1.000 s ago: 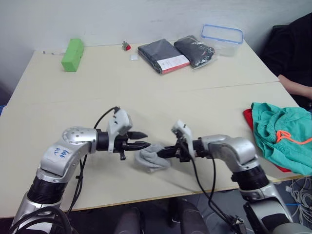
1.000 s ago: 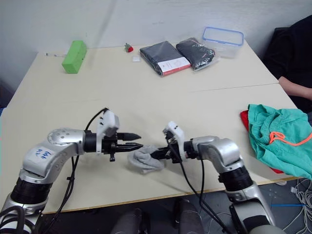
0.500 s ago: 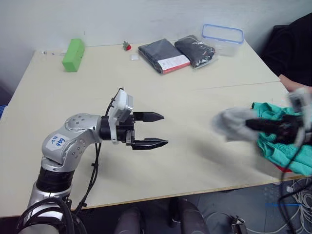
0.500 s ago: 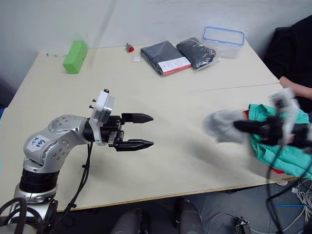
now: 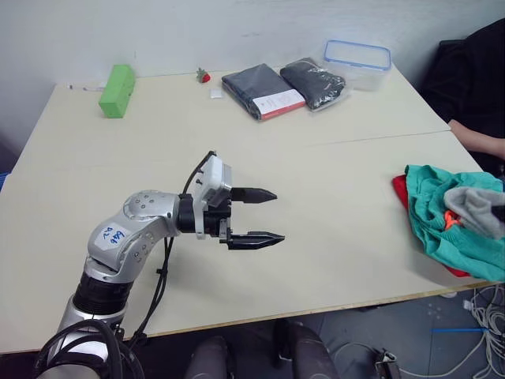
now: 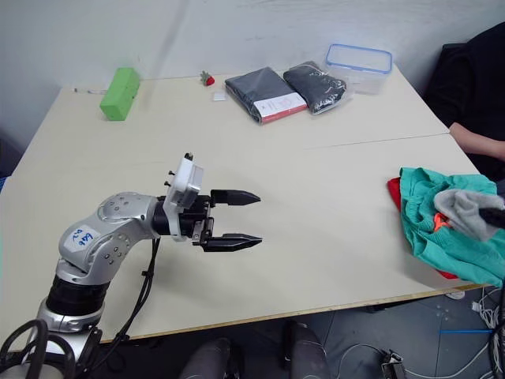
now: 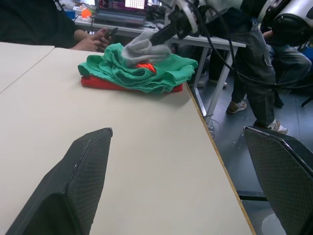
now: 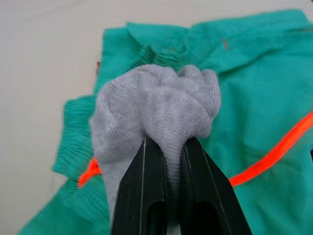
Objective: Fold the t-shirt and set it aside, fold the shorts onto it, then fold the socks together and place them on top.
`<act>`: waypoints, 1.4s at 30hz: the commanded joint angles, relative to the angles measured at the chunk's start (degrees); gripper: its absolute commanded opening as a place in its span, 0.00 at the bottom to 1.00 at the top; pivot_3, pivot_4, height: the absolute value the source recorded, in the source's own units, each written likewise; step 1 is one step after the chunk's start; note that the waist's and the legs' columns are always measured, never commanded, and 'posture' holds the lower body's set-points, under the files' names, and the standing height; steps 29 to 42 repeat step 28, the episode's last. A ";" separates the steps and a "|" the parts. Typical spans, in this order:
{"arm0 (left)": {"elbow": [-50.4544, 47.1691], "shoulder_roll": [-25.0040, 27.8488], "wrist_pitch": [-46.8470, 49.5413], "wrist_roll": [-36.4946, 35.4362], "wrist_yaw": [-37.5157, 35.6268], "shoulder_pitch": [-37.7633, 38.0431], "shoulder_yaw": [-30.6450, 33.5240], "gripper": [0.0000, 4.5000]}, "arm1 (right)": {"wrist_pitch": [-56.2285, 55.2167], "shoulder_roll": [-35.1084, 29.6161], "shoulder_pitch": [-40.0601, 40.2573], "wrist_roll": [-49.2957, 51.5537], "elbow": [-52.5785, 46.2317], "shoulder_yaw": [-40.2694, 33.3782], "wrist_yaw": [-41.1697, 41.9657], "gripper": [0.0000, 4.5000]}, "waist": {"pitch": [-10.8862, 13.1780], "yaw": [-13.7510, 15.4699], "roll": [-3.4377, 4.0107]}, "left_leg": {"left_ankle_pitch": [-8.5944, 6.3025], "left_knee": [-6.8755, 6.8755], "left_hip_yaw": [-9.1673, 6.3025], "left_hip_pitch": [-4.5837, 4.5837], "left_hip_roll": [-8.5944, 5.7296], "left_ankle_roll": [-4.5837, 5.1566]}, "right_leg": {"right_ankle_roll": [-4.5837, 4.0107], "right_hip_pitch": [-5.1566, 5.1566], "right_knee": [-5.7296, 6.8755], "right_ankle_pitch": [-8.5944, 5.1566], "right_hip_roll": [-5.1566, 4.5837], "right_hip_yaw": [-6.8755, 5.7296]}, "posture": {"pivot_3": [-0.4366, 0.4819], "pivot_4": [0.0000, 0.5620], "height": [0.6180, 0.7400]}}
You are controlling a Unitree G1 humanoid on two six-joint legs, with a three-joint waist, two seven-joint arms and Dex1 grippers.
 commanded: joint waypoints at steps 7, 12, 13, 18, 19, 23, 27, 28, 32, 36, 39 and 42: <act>0.25 1.93 0.32 -2.02 -2.29 -2.55 1.76 1.00 | -10.60 7.37 1.37 -2.98 3.71 -0.18 -6.92 0.44 | -0.01 -0.34 0.01 | 0.11 -0.17 0.07 0.02 0.03 -0.12 | 0.00 0.07 0.02 0.00 0.03 0.14 | 0.48 0.27 1.00; 2.73 3.15 3.03 -5.26 -4.24 -4.56 3.73 1.00 | -12.84 6.98 14.65 -0.63 -6.16 -7.14 -3.27 0.82 | -0.01 0.31 0.01 | 0.18 -0.31 -0.01 0.06 -0.02 -0.16 | -0.01 0.06 -0.01 -0.01 0.12 0.12 | 0.48 0.27 1.00; 3.17 3.71 3.24 -5.46 -4.76 -4.70 4.04 1.00 | -13.21 6.91 18.05 -0.39 -8.44 -9.34 -2.67 0.89 | -0.01 0.51 0.02 | 0.20 -0.36 -0.02 0.06 -0.02 -0.17 | 0.00 0.07 -0.05 -0.01 0.13 0.12 | 0.48 0.27 1.00; 4.73 8.12 5.09 -6.64 -7.71 -5.17 6.34 1.00 | -17.01 3.56 38.98 0.17 -17.68 -25.53 10.90 0.99 | -0.01 1.32 0.20 | 0.23 -0.52 0.01 0.04 -0.07 -0.19 | 0.01 0.05 -0.10 -0.02 0.25 0.17 | 0.48 0.27 1.00; 4.84 8.95 5.26 -6.87 -8.26 -5.11 6.65 1.00 | -17.84 3.02 42.10 0.48 -18.60 -28.13 14.02 0.99 | 0.01 1.31 0.27 | 0.24 -0.54 -0.02 0.09 -0.06 -0.20 | 0.02 0.05 -0.10 -0.03 0.32 0.15 | 0.48 0.27 1.00; 5.38 11.59 5.92 -7.82 -10.34 -4.96 8.18 1.00 | -16.19 -1.72 50.67 1.37 -17.19 -37.92 26.00 0.99 | 0.10 0.46 0.19 | 0.23 -0.59 0.24 0.28 0.00 -0.19 | 0.05 0.31 -0.22 -0.03 0.45 0.45 | 0.48 0.27 1.00; 6.75 13.02 5.25 -8.48 -11.77 -5.61 10.11 1.00 | -17.19 -5.93 53.66 -0.11 -11.14 -42.62 32.32 0.99 | 0.15 -0.34 -0.01 | 0.00 -0.89 0.24 0.99 0.27 -0.26 | 0.03 1.00 -0.68 -0.17 0.72 0.50 | 0.48 0.27 1.00; 6.94 13.30 4.93 -8.42 -12.16 -5.69 10.32 1.00 | -17.91 -6.42 53.13 -0.25 -10.07 -42.44 32.62 0.99 | 0.15 -0.34 -0.01 | 0.00 -0.97 0.24 1.01 0.27 -0.27 | -0.05 1.00 -0.69 -0.15 0.73 0.50 | 0.48 0.27 1.00; 6.94 13.30 4.93 -8.42 -12.16 -5.69 10.32 1.00 | -17.91 -6.42 53.13 -0.25 -10.07 -42.44 32.62 0.99 | 0.15 -0.34 -0.01 | 0.00 -0.97 0.24 1.01 0.27 -0.27 | -0.05 1.00 -0.69 -0.15 0.73 0.50 | 0.48 0.27 1.00; 6.94 13.30 4.93 -8.42 -12.16 -5.69 10.32 1.00 | -17.91 -6.42 53.13 -0.25 -10.07 -42.44 32.62 0.99 | 0.15 -0.34 -0.01 | 0.00 -0.97 0.24 1.01 0.27 -0.27 | -0.05 1.00 -0.69 -0.15 0.73 0.50 | 0.48 0.27 1.00; 6.94 13.30 4.93 -8.42 -12.16 -5.69 10.32 1.00 | -17.91 -6.42 53.13 -0.25 -10.07 -42.44 32.62 0.99 | 0.15 -0.34 -0.01 | 0.00 -0.97 0.24 1.01 0.27 -0.27 | -0.05 1.00 -0.69 -0.15 0.73 0.50 | 0.48 0.27 1.00; 6.94 13.30 4.93 -8.42 -12.16 -5.69 10.32 1.00 | -17.91 -6.42 53.13 -0.25 -10.07 -42.44 32.62 0.99 | 0.15 -0.34 -0.01 | 0.00 -0.97 0.24 1.01 0.27 -0.27 | -0.05 1.00 -0.69 -0.15 0.73 0.50 | 0.48 0.27 1.00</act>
